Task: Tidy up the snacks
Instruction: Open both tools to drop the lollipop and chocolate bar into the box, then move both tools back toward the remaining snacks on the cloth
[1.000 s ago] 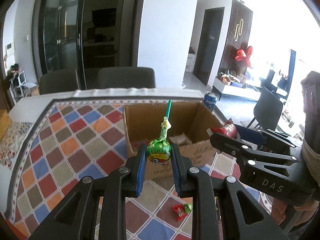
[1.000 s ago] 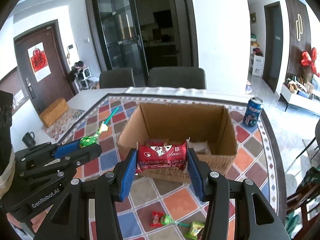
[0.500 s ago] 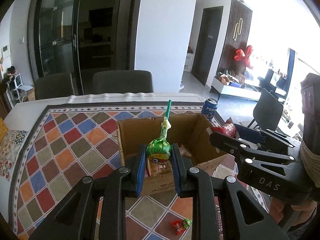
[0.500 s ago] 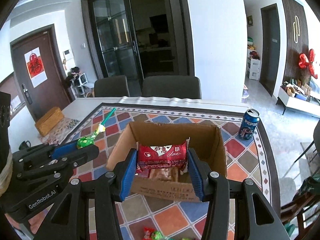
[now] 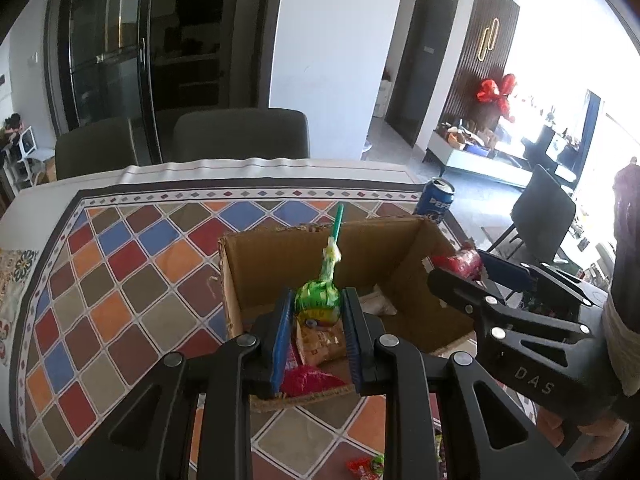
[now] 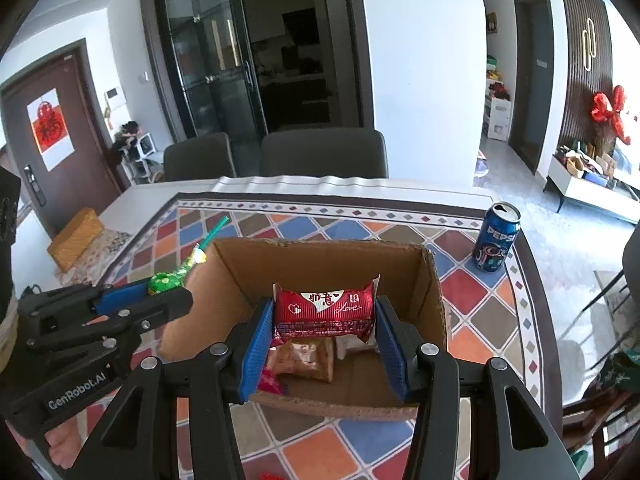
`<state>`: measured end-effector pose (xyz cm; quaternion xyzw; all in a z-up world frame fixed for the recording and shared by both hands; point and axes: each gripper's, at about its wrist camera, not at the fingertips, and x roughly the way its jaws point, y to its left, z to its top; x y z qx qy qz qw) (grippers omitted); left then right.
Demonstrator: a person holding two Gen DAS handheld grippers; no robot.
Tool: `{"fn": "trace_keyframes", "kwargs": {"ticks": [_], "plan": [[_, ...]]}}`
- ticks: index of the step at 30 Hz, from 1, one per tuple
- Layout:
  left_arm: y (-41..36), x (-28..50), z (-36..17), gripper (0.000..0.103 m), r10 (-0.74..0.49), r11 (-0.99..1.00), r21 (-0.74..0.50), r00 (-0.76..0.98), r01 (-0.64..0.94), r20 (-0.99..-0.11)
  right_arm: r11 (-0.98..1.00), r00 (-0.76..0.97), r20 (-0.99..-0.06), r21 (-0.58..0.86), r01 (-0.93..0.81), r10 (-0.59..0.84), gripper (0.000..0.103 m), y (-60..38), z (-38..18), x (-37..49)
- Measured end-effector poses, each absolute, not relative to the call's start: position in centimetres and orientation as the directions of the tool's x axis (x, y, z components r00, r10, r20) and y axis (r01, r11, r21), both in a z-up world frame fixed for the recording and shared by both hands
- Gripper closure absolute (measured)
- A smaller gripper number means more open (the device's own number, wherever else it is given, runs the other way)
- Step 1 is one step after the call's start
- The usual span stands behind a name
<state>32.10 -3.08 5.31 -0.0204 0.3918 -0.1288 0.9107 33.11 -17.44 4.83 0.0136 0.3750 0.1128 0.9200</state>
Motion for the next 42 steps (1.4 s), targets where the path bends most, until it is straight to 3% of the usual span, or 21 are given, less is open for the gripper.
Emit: {"fn": "trace_keyframes", "kwargs": {"ticks": [1, 3, 28, 42], "plan": [[-3.1, 32.2, 5.3, 0.065, -0.236, 0.969, -0.126, 0.664, 0.21, -0.709, 0.976, 0.693, -0.691, 0.103, -0.189, 0.208, 0.048, -17.5, 4.6, 33.3], [-3.1, 32.1, 5.4, 0.058, -0.219, 0.973, -0.11, 0.675, 0.201, -0.705, 0.981, 0.692, -0.698, 0.09, -0.171, 0.185, 0.042, -17.6, 4.4, 33.5], [-5.3, 22.4, 6.5, 0.051, -0.281, 0.946, -0.056, 0.722, 0.32, -0.632, 0.982, 0.733, -0.653, 0.109, -0.156, 0.189, 0.04, -19.8, 6.0, 24.3], [-6.8, 19.6, 2.0, 0.05, -0.309, 0.925, -0.063, 0.647, 0.374, -0.698, 0.986, 0.708, -0.687, 0.133, -0.099, 0.163, 0.04, -21.4, 2.7, 20.4]]}}
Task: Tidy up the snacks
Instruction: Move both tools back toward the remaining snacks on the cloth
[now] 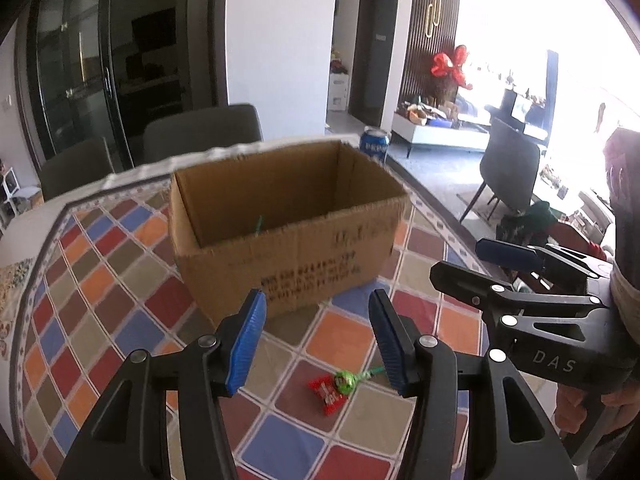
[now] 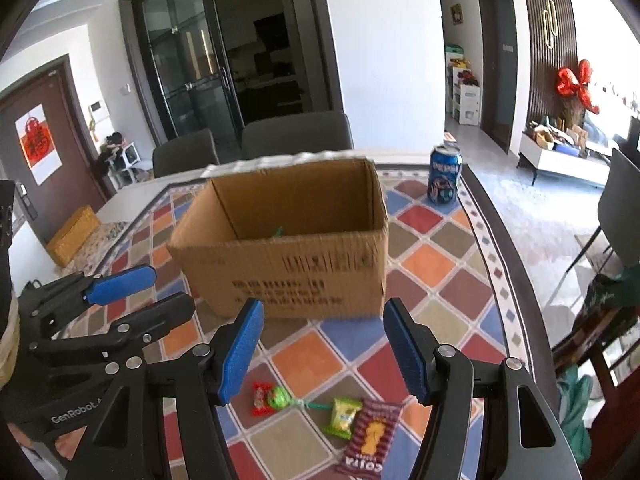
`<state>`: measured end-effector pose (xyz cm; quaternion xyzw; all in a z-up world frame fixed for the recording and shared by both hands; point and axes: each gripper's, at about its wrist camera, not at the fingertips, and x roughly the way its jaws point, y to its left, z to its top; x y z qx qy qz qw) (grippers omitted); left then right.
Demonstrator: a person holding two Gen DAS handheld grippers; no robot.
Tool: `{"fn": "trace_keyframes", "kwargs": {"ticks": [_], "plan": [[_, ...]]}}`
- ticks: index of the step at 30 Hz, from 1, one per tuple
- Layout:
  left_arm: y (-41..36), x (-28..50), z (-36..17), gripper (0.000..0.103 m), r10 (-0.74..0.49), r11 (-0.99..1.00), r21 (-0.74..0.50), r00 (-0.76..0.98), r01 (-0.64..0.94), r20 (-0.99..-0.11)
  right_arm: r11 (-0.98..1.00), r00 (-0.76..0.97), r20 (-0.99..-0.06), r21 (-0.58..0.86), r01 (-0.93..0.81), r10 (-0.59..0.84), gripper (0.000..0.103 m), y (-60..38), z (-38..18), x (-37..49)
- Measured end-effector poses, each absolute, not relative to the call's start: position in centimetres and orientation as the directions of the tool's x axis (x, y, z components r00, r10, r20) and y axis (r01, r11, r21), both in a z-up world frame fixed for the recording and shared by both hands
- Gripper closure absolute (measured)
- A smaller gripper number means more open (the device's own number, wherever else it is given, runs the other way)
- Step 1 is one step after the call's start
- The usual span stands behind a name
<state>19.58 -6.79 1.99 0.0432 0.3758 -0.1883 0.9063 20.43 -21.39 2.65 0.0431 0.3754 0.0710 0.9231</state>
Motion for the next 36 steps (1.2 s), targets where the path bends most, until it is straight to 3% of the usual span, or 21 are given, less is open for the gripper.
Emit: {"fn": "trace_keyframes", "kwargs": {"ticks": [23, 36], "plan": [[-6.5, 17.5, -7.5, 0.051, -0.285, 0.934, -0.135, 0.46, 0.33, -0.841, 0.988, 0.527, -0.836, 0.127, -0.086, 0.153, 0.041, -20.8, -6.8, 17.0], [-6.9, 19.4, -10.9, 0.062, -0.272, 0.941, -0.159, 0.39, 0.297, -0.88, 0.986, 0.475, -0.864, 0.155, -0.065, 0.168, 0.058, -20.9, -9.4, 17.9]]}}
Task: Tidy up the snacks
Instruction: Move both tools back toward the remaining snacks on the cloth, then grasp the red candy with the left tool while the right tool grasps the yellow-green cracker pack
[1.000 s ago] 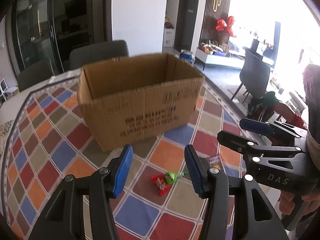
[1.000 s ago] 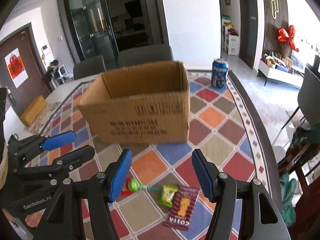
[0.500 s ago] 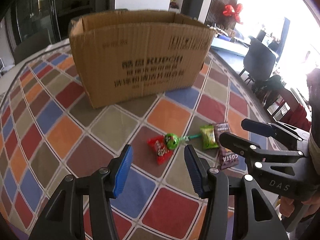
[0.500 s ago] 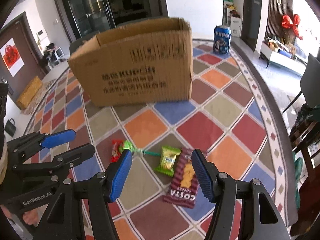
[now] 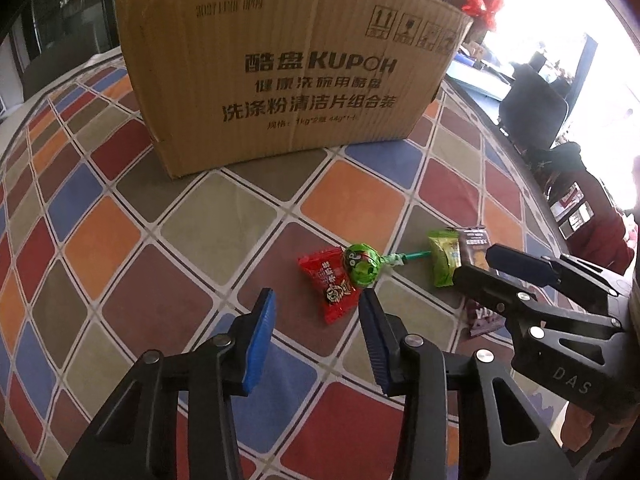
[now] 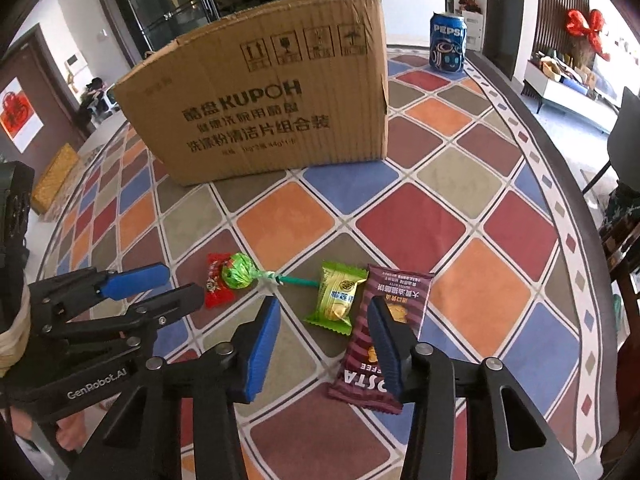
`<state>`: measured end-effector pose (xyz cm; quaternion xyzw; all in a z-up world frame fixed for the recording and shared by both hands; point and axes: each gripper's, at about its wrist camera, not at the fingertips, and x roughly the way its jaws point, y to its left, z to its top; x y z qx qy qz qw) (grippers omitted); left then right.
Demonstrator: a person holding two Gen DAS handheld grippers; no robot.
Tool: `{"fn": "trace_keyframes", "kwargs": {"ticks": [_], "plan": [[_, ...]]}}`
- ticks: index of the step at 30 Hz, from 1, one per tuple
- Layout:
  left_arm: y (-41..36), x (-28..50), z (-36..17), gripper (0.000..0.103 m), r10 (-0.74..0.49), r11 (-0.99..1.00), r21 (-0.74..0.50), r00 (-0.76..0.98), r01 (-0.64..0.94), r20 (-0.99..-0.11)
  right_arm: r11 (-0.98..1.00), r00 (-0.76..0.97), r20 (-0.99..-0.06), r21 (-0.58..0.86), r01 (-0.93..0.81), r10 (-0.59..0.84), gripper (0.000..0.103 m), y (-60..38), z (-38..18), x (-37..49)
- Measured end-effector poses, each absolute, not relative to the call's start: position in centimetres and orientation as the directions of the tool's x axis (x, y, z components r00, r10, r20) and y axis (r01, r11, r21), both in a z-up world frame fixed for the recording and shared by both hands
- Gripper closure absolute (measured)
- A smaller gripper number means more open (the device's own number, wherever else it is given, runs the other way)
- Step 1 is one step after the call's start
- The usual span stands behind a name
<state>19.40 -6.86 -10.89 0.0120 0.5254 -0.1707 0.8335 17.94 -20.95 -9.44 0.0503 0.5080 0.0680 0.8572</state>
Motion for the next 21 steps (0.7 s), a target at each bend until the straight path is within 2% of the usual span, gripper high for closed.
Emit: {"fn": "trace_keyframes", "kwargs": {"ticks": [14, 21], "plan": [[-7.2, 21.3, -12.4, 0.066, -0.287, 0.944, -0.198, 0.365, 0.264, -0.885, 0.982, 0.451, -0.874, 0.18, -0.049, 0.182, 0.067, -21.1, -10.8, 19.3], [-7.1, 21.9, -12.6, 0.074, -0.297, 0.944, -0.213, 0.363, 0.253, -0.883, 0.981, 0.439, -0.878, 0.19, -0.044, 0.19, 0.072, -21.1, -11.7, 19.9]]}}
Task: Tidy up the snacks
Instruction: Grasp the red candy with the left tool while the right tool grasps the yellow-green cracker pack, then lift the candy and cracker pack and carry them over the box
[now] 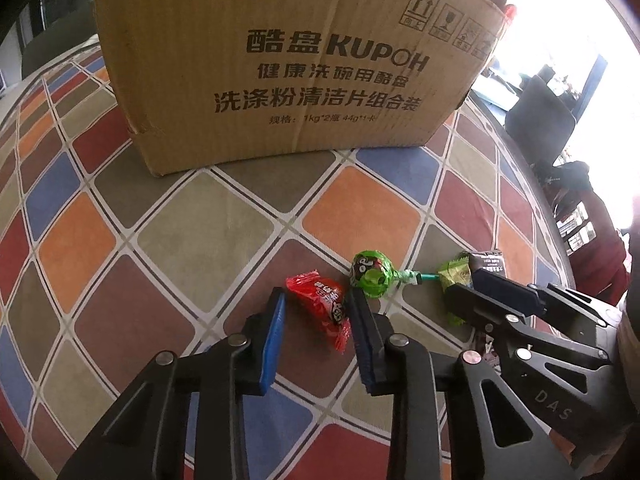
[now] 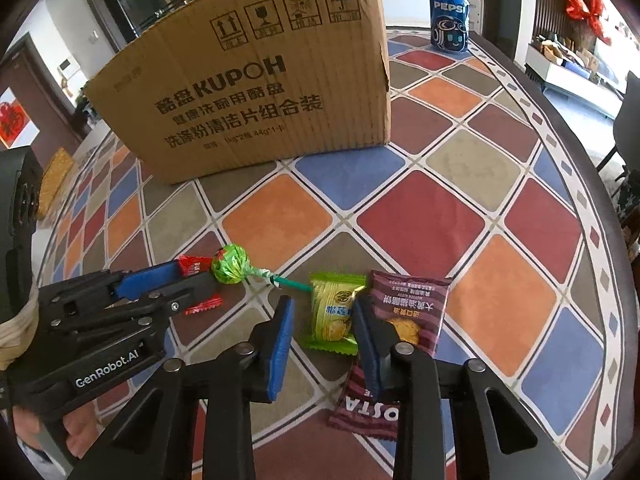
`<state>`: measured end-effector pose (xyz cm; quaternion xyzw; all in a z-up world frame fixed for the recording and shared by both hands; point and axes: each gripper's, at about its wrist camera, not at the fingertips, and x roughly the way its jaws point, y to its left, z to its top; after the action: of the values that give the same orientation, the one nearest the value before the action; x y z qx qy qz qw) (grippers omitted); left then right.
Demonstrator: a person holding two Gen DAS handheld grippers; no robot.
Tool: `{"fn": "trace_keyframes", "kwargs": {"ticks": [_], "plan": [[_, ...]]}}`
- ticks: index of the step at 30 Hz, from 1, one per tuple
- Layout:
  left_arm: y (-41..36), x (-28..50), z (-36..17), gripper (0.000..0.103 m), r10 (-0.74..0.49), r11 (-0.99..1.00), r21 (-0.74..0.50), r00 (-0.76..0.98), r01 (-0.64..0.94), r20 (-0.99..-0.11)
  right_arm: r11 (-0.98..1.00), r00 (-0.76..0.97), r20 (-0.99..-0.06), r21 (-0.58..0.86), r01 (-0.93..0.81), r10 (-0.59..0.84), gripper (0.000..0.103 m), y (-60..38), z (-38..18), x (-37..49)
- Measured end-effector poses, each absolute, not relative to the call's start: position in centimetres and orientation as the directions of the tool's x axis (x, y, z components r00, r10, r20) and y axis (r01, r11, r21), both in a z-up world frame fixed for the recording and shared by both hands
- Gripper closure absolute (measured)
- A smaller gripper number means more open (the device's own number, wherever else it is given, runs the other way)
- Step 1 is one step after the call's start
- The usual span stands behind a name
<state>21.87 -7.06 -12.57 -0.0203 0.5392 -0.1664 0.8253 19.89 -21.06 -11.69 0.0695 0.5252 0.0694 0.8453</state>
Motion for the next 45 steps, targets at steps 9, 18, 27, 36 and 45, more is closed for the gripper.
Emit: {"fn": "trace_keyframes", "kwargs": {"ticks": [9, 18, 27, 36, 45], "plan": [[-7.3, 21.7, -12.4, 0.085, -0.296, 0.942, -0.204, 0.378, 0.266, -0.877, 0.982, 0.427, -0.886, 0.189, -0.029, 0.183, 0.082, -21.2, -12.3, 20.0], [-6.7, 20.9, -10.7, 0.086, -0.296, 0.944, -0.196, 0.422, 0.265, -0.857, 0.981, 0.467, -0.865, 0.188, -0.041, 0.185, 0.082, -21.1, -10.6, 19.3], [-6.0, 19.7, -7.7, 0.086, -0.302, 0.945, -0.191, 0.486, 0.265, -0.82, 0.977, 0.513, -0.833, 0.199, -0.074, 0.209, 0.082, -20.4, -8.1, 18.6], [-5.5, 19.5, -3.5, 0.086, -0.32, 0.941, -0.185, 0.564, 0.285, -0.761, 0.974, 0.58, -0.783, 0.203, -0.105, 0.226, 0.082, -20.2, -4.7, 18.9], [-5.5, 21.0, 1.1, 0.086, -0.329, 0.938, -0.159, 0.644, 0.308, -0.691, 0.969, 0.655, -0.714, 0.204, -0.142, 0.247, 0.082, -19.8, -0.5, 20.3]]}}
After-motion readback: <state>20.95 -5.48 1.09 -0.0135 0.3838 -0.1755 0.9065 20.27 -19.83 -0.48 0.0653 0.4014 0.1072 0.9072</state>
